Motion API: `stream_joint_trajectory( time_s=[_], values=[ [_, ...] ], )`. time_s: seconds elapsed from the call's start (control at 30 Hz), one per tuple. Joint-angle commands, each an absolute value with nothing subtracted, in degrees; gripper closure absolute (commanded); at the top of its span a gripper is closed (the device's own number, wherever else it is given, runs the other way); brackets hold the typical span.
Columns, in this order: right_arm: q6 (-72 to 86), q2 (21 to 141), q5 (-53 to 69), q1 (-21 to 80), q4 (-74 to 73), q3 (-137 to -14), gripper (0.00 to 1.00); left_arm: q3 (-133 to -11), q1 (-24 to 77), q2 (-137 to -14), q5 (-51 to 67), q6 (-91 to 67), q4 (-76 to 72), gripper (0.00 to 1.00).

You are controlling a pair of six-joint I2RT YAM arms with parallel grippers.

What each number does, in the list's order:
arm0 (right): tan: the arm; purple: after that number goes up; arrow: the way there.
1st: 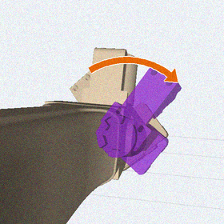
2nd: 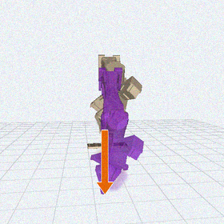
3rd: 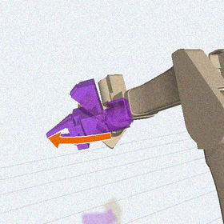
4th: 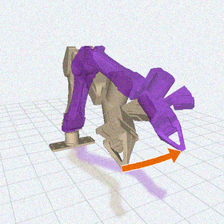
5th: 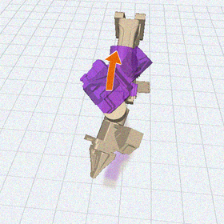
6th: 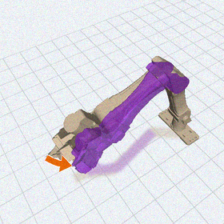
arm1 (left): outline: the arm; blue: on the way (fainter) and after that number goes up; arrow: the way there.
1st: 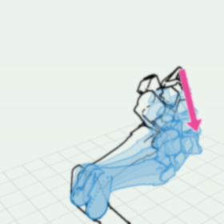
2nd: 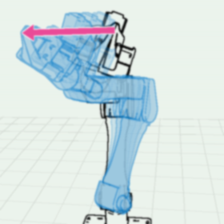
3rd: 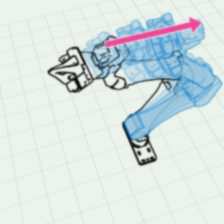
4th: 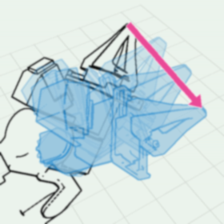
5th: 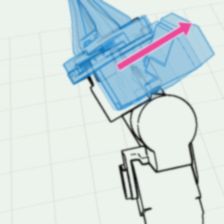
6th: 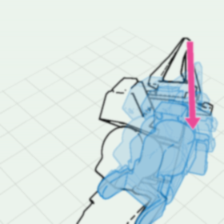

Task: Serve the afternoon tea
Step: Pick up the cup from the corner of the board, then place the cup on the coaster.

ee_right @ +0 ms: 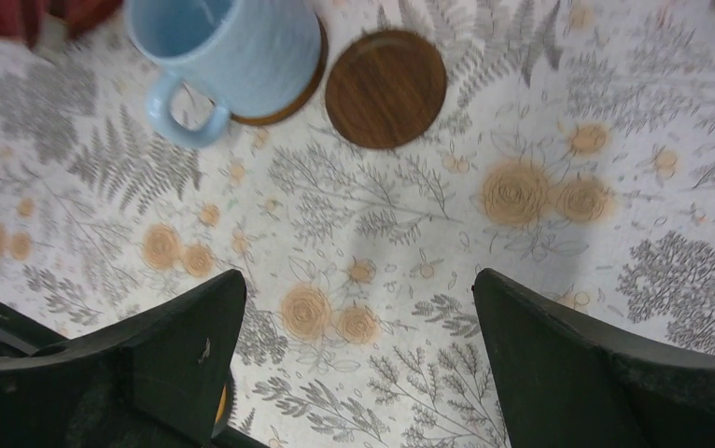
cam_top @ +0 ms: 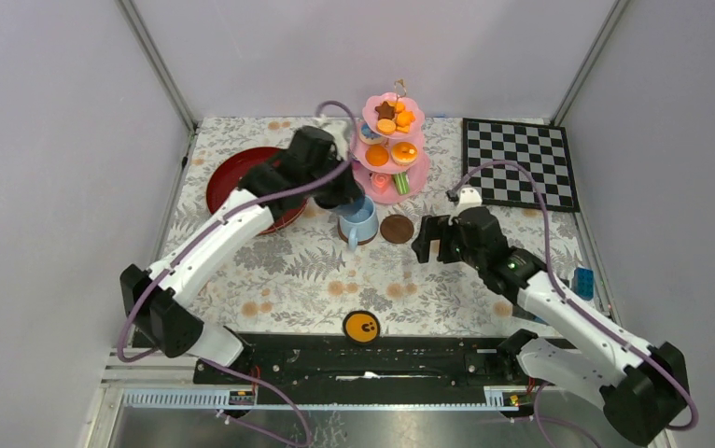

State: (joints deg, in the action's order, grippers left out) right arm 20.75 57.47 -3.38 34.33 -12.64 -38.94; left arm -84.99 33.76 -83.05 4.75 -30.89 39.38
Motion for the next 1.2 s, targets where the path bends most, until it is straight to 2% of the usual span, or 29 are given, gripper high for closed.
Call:
stream_joint_trajectory(
  time_s=[0.0, 0.13, 0.37, 0.43, 0.53, 0.63, 0.7, 0.8, 0.9, 1.0, 1.1, 1.17],
  values=[
    [19.11, 50.43, -6.89, 34.08, -11.11, -39.66, 0.00, -88.57, 41.42, -80.87, 5.68, -4.45, 37.01, 1.00],
    [15.26, 46.47, -2.76, 34.10, -7.88, -38.39, 0.01, -83.46, 46.50, -74.89, 3.46, 14.10, 39.20, 1.00],
    [18.16, 43.52, 5.93, 34.10, -2.14, -37.81, 0.00, -70.73, 53.00, -66.02, 10.23, 28.22, 41.70, 1.00],
    [18.66, 42.57, 3.01, 34.12, -3.47, -38.40, 0.01, -68.36, 54.20, -64.72, 11.05, 30.98, 41.43, 1.00],
    [21.11, 40.39, -9.16, 34.10, -6.54, -38.00, 0.00, -66.26, 54.91, -63.15, 13.89, 35.52, 38.79, 1.00],
    [21.03, 36.61, -10.58, 34.15, -3.65, -34.82, 0.00, -65.99, 55.10, -62.61, 16.86, 41.63, 36.26, 1.00],
    [18.10, 34.35, -4.81, 34.10, 1.61, -32.27, 0.00, -67.33, 55.23, -63.36, 19.22, 45.17, 36.95, 1.00],
    [11.36, 33.02, 11.62, 34.20, 9.38, -28.75, 0.01, -70.73, 55.57, -65.41, 21.30, 49.78, 43.15, 1.00],
    [7.31, 33.69, 21.56, 34.19, 10.54, -29.24, 0.00, -72.17, 59.33, -67.41, 16.34, 49.23, 49.54, 1.00],
    [0.79, 35.14, 28.38, 34.18, 7.86, -31.00, 0.00, -67.86, 67.85, -67.11, 7.19, 46.32, 52.95, 1.00],
    [-11.81, 37.42, 40.18, 34.18, 2.42, -33.23, 0.01, -62.73, 71.78, -64.71, 2.84, 44.55, 53.18, 1.00],
    [-22.78, 39.24, 46.92, 34.17, -5.04, -35.25, 0.09, -60.82, 75.84, -62.67, -1.76, 43.65, 52.65, 1.00]
  ],
)
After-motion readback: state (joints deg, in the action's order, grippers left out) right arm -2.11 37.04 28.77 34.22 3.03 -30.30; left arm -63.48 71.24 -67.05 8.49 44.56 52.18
